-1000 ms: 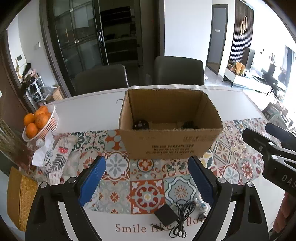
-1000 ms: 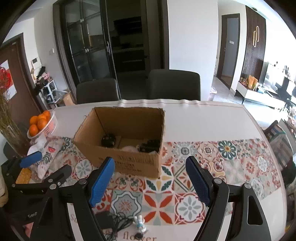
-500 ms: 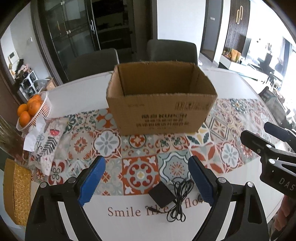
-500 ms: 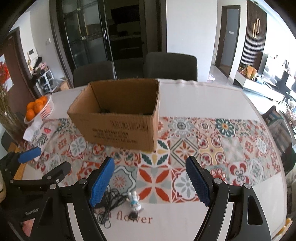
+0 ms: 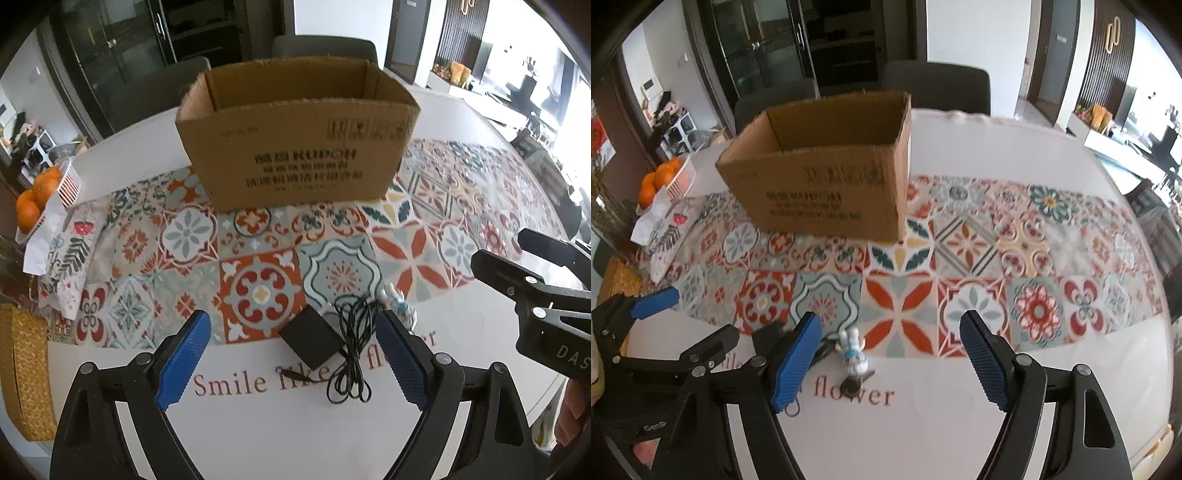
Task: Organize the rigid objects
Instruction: 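Withdraw both grippers and lower toward the black adapter and figurine, then grasp the black power adapter with the left gripper while the right gripper grasps the astronaut figurine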
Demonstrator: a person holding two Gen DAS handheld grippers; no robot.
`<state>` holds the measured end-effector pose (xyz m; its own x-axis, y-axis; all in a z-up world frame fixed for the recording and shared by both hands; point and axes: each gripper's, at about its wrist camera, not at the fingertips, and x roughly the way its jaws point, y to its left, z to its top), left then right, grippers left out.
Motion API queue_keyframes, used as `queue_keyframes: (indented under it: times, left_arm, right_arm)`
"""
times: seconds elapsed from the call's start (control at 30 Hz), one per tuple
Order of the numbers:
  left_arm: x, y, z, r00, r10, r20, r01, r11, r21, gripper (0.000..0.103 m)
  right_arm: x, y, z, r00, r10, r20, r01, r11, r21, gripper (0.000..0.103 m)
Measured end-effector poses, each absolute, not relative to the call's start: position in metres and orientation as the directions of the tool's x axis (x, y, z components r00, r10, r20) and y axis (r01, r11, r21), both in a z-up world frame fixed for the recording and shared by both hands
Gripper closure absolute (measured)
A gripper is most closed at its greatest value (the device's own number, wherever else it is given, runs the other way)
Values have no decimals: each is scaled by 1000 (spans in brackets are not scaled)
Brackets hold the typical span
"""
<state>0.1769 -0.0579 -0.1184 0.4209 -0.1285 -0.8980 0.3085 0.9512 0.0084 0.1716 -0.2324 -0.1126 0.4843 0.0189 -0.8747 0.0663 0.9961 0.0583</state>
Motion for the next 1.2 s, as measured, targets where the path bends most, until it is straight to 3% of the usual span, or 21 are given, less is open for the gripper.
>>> queue_keyframes:
  times: [0.73,1.2]
  left_arm:
    - [170,-74,-186,197,-193,-961,453,887,-85,12]
    - [190,-83,-215,148,-191,-970,508,856,-91,12]
  right_arm:
    - [162,-224,-182,300,137,-944,12,989,147,31]
    - [178,-216,-216,222,174,-959,-31,985,172,38]
